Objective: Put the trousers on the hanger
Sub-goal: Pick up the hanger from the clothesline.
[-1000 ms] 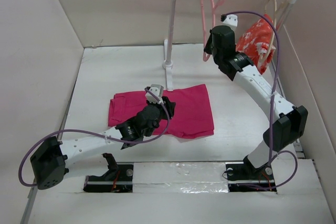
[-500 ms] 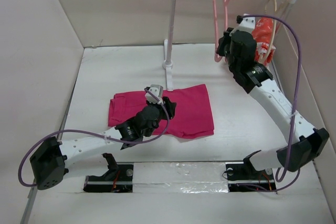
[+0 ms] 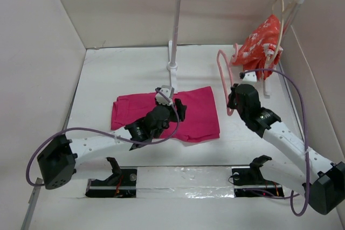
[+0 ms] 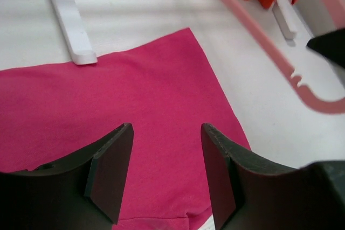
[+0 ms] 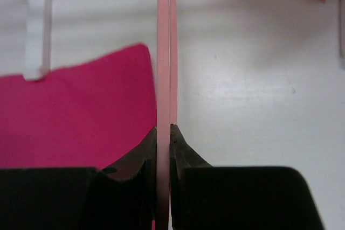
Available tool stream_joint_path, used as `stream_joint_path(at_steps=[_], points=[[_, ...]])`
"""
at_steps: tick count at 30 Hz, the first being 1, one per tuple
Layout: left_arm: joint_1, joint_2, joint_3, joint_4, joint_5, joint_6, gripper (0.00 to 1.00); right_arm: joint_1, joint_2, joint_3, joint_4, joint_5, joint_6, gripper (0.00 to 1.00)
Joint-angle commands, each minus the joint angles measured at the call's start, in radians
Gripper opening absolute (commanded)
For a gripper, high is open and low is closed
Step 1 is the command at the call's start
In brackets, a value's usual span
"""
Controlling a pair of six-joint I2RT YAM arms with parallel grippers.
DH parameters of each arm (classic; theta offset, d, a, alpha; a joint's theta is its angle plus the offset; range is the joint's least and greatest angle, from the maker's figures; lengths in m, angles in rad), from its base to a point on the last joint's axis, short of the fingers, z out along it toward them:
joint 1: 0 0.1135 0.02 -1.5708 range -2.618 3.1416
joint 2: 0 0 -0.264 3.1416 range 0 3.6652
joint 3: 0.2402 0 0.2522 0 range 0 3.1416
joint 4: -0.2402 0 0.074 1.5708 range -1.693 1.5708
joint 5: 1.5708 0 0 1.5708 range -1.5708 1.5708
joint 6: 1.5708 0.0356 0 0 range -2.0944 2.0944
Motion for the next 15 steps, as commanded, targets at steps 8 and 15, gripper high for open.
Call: stream_joint_path(at_steps=[8,15], points=[[-0.011,0.378,0.578,-0.124,0.144,0.043,0.62,0.035,-0.183,-0.22,0.055,-0.13,0.082,0.0],[-0.022,0.644,1.004,-0.266,0.206,0.075,0.65,0.045,-0.212,-0.227,0.032,-0.147,0.087,0.0]])
